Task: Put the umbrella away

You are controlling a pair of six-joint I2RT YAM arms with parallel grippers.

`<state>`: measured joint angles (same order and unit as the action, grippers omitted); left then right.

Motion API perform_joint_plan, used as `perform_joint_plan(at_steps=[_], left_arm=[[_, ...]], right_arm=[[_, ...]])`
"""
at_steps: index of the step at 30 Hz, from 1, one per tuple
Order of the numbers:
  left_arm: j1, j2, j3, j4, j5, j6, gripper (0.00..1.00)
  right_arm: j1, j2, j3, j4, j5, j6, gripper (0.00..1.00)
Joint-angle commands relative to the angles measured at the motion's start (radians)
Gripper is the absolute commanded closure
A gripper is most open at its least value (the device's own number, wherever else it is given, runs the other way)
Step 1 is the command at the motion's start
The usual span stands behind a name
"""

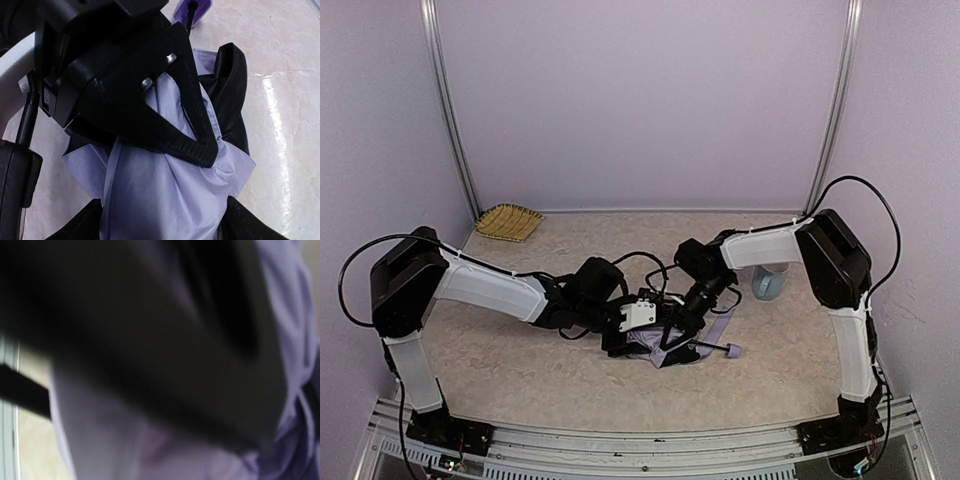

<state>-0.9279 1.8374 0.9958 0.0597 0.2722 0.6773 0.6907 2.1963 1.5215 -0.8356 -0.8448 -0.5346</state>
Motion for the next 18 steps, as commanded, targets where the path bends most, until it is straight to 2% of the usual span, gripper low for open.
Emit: perform_joint_plan(at_steps=[1,6,10,12,16,18], left_arm=[[-0.031,0.053,0.007,-0.129,0.039,-0.046,0.23],[-0.020,0.010,-0.068,-0.059,0.057,-0.046,0.21],[-0.021,0.107,0.024,-0.187,0.029,-0.059,0.23],[-0.019,0.115,0.025,-0.205,0.048,-0.059,0.23],[0.006,0.028,-0.018,-0.186,0.154,-0.079,0.23],[0.008,-0.037,-0.053,-0.118,0.182,-0.090,0.22]], right_arm=[[-0.035,0.069,-0.012,0.046,0.091,0.032,0.87],[-0.063,0.074,-0.002,0.073,0.090,0.052,0.86],[-0.063,0.077,0.016,0.095,0.073,0.076,0.86],[-0.067,0.076,0.015,0.121,0.075,0.099,0.86],[-0.084,0.078,0.012,0.146,0.093,0.120,0.88],[-0.085,0.079,0.013,0.145,0.102,0.116,0.88]])
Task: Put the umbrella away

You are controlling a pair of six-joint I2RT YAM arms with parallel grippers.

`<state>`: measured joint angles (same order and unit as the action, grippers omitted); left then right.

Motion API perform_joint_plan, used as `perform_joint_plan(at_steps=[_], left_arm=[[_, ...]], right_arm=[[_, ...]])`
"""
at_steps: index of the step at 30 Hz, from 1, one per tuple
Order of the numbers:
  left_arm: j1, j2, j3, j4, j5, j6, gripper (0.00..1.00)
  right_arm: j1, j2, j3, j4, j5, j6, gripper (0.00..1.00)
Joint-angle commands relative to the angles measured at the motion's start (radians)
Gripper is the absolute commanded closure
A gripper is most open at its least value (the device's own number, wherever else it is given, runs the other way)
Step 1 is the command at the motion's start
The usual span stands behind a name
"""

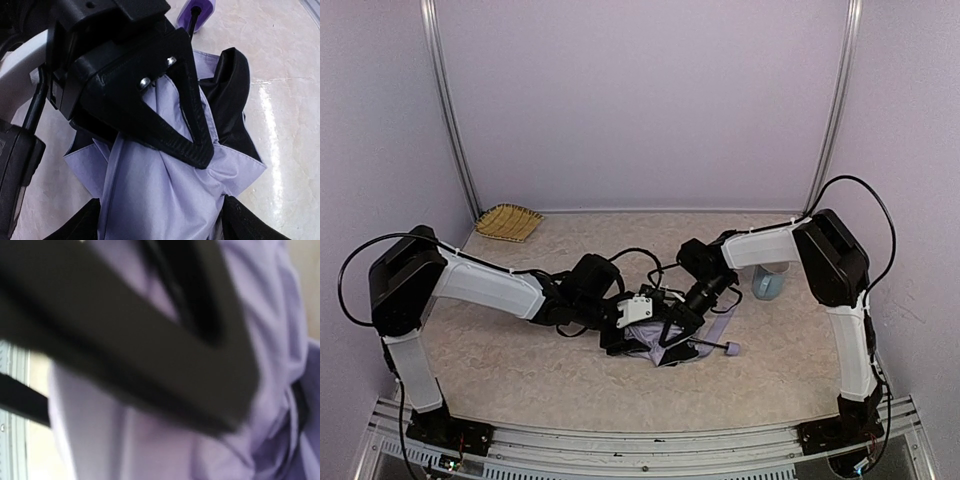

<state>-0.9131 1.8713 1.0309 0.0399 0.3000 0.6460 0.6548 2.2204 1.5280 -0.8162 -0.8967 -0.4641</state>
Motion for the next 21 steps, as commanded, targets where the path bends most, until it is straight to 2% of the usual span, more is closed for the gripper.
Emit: perform_joint_plan(at_steps=[1,3,7,11,15,21], left_arm=[[-0.006,-0.099,-0.103,-0.069,0.169,-0.068,0.22],[-0.008,-0.143,-0.120,-0.016,0.166,-0.087,0.21],[-0.054,-0.213,-0.147,0.063,0.052,-0.069,0.21],[-0.070,-0.225,-0.133,0.048,0.003,-0.006,0.21],[-0.055,-0.160,-0.096,0.045,-0.145,0.098,0.21],[0.013,-0.015,0.016,0.009,-0.116,0.177,0.20]], right_arm=[[-0.049,0.054,0.004,0.126,0.151,0.044,0.88],[-0.049,0.046,-0.010,0.135,0.140,0.041,0.88],[-0.049,0.037,-0.038,0.145,0.135,0.034,0.88],[-0.049,0.041,-0.038,0.131,0.119,0.021,0.88],[-0.049,0.035,-0.059,0.134,0.078,0.003,0.89],[-0.049,0.055,-0.057,0.112,0.065,-0.026,0.89]])
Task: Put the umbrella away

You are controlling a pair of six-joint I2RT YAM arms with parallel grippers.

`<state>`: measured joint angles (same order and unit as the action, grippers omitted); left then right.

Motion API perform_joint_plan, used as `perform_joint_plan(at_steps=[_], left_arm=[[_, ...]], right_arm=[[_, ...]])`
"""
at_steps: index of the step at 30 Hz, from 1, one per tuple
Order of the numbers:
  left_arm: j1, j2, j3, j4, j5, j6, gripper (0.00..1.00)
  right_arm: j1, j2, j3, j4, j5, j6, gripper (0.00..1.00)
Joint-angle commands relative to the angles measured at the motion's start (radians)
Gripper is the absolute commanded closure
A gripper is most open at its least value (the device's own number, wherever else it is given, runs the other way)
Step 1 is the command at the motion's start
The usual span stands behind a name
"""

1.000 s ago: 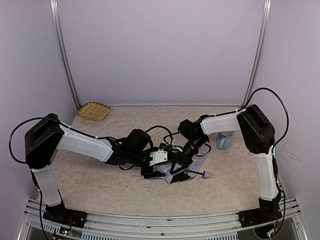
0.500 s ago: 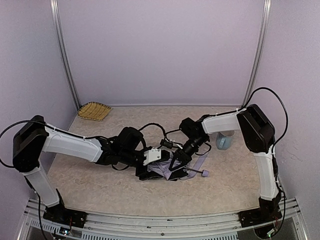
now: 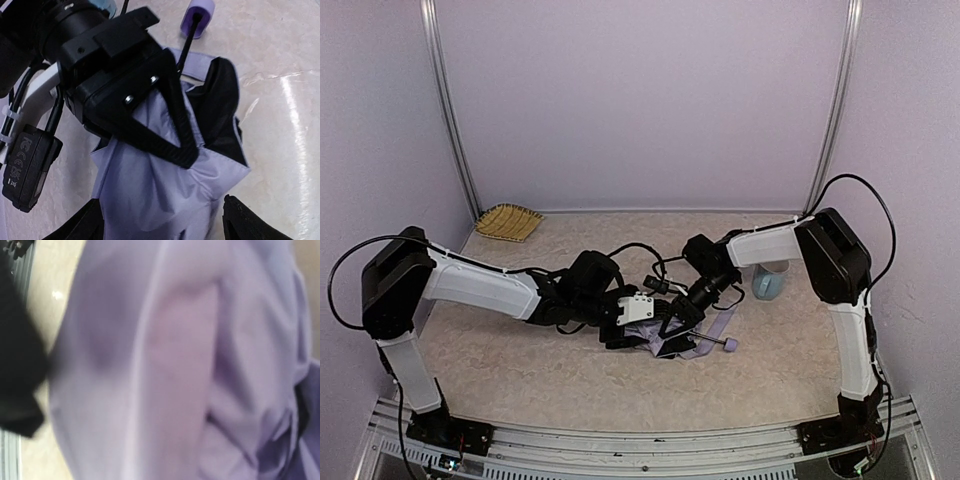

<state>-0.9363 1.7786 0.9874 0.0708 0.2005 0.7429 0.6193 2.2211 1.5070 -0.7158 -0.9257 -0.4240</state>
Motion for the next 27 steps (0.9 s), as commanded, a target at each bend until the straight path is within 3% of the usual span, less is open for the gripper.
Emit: perform_joint_plan(at_steps=[1,7,10,19,22,27], left_arm=[[0.039,0.100,0.069,-0.028,0.000,0.084,0.20],[0.039,0.212,0.096,-0.158,0.007,0.044,0.21],[0.037,0.254,0.113,-0.211,-0.003,0.014,0.24],[-0.001,0.323,0.141,-0.309,0.038,-0.059,0.32],[-0.013,0.333,0.137,-0.309,0.036,-0.081,0.32],[-0.028,0.361,0.146,-0.315,0.015,-0.103,0.32]], right_arm=[[-0.013,0.058,-0.036,0.010,0.091,-0.073,0.89],[-0.016,0.080,-0.016,0.007,0.089,-0.075,0.87],[-0.019,0.075,-0.002,0.016,0.091,-0.053,0.81],[-0.053,-0.022,-0.051,0.150,0.132,0.112,0.49],[-0.076,-0.067,-0.102,0.174,0.151,0.164,0.33],[-0.090,-0.169,-0.199,0.229,0.187,0.228,0.25]])
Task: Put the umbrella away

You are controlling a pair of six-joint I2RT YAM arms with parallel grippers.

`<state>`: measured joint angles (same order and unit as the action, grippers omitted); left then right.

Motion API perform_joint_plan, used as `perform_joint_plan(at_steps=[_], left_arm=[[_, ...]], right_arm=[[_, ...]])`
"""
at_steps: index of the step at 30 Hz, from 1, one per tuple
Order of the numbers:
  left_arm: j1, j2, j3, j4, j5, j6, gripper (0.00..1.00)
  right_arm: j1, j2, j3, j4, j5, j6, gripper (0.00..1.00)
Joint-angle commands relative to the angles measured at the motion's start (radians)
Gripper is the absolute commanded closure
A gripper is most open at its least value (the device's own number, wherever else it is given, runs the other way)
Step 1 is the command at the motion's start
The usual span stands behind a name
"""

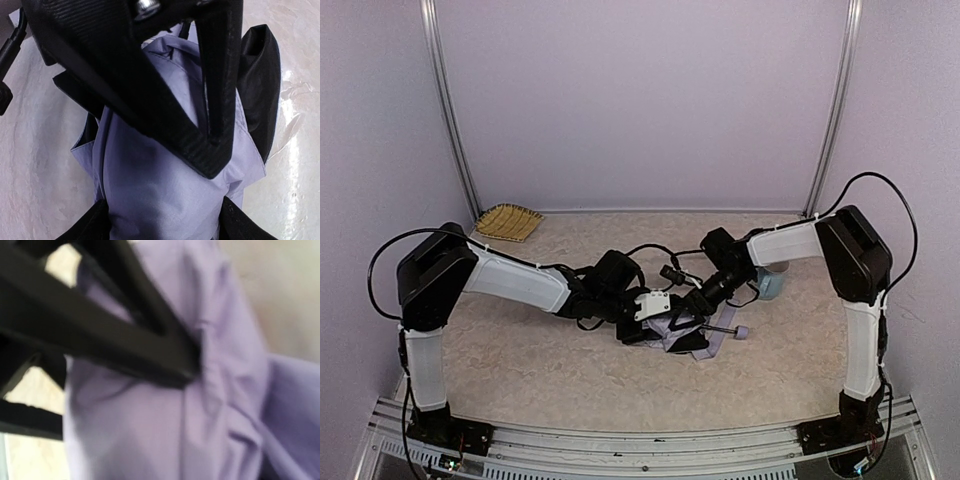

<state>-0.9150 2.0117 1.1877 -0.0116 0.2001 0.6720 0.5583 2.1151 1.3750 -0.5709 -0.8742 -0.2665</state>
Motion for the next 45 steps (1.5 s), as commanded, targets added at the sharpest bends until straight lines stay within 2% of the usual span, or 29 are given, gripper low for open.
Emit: perform_joint_plan(at_steps=[1,9,15,21,26,28,32,35,39,45], left_arm=[[-0.051,0.137,-0.046,-0.237,0.012,-0.041,0.31],[-0.053,0.239,0.081,-0.378,0.008,-0.101,0.30],[-0.060,0.203,0.050,-0.373,0.014,-0.117,0.28],[-0.075,0.194,0.045,-0.364,0.062,-0.124,0.26],[-0.079,0.229,0.097,-0.404,0.049,-0.161,0.30],[-0.080,0.220,0.091,-0.389,0.036,-0.182,0.35],[-0.080,0.187,0.050,-0.300,-0.027,-0.231,0.70],[-0.079,0.158,0.025,-0.227,-0.070,-0.269,0.79],[-0.081,0.127,-0.006,-0.115,-0.164,-0.310,1.00],[-0.082,0.033,-0.071,0.102,-0.425,-0.337,1.00]], right_arm=[[-0.029,-0.087,-0.080,0.089,0.141,0.079,0.22],[-0.084,-0.299,-0.212,0.145,0.237,0.221,0.17],[-0.123,-0.458,-0.325,0.220,0.338,0.311,0.15],[-0.124,-0.574,-0.358,0.235,0.281,0.306,0.15],[-0.124,-0.619,-0.372,0.194,0.289,0.285,0.17],[-0.124,-0.647,-0.391,0.190,0.297,0.283,0.18],[-0.124,-0.713,-0.424,0.189,0.316,0.289,0.18],[-0.124,-0.739,-0.426,0.166,0.313,0.279,0.19],[-0.124,-0.786,-0.444,0.164,0.267,0.238,0.20],[-0.116,-0.839,-0.561,0.280,0.191,0.229,0.22]])
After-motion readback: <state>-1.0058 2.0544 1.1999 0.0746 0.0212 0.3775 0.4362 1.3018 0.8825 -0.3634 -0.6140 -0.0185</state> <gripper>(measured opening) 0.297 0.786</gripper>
